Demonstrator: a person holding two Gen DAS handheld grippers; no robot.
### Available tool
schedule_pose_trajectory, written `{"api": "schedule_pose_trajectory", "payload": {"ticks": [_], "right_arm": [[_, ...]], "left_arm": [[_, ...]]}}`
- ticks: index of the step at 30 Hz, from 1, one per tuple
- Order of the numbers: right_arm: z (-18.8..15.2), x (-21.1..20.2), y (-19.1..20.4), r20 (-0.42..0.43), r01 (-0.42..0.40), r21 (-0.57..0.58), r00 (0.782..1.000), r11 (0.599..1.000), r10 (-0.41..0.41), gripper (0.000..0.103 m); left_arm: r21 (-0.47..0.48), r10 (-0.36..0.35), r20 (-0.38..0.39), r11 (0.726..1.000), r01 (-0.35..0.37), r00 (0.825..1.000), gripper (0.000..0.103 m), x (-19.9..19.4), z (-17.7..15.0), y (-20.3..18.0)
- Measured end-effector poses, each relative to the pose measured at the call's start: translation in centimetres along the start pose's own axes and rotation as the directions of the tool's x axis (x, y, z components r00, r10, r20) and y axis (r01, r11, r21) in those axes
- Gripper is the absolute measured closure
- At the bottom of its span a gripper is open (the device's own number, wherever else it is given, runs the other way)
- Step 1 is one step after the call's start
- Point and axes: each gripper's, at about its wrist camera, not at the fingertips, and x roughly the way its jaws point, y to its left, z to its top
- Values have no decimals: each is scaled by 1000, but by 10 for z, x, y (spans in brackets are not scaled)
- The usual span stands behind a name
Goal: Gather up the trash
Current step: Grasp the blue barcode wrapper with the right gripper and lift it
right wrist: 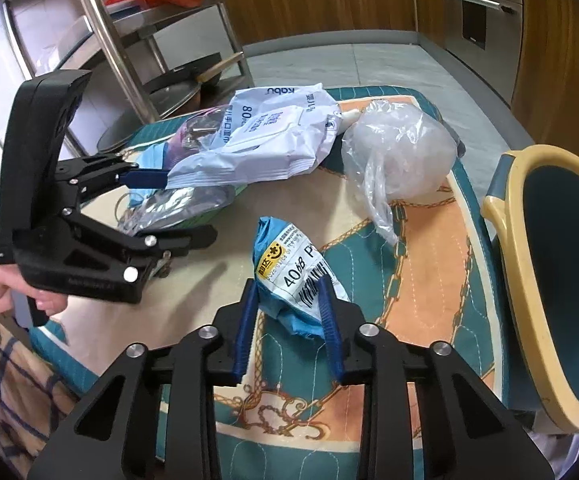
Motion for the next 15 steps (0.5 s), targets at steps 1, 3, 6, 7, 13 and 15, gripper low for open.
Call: {"api": "schedule_pose_trajectory", "payload": {"ticks": [1,3,6,7,13,15], "right_arm": [[-1,-1,0,2,-2,7,1000,1000,2,74],[-1,-5,-3,8,-8,22,1000,1000,8,75],[-2,-12,-7,18,-10,44,1000,999,9,75],[-3,-15,-8,22,-8,48,1000,999,7,75],[-6,-28,-9,41,-3,53,999,999,1,75],[-7,-31,-11,46,-2,58,999,998,0,75]], "left_arm": [[-18,-7,4,1000,7,1000,33,-1,-1,3],[-45,-19,10,999,19,1000,38,-3,-2,8],[-84,-51,9,995,52,999,38,-4,-3,13],[-84,-51,6,995,52,999,38,-5,-4,12],[-104,-92,1,990,92,996,38,-11,-11,1],[-91,-95,-4,991,94,995,38,-13,-14,-8]]}}
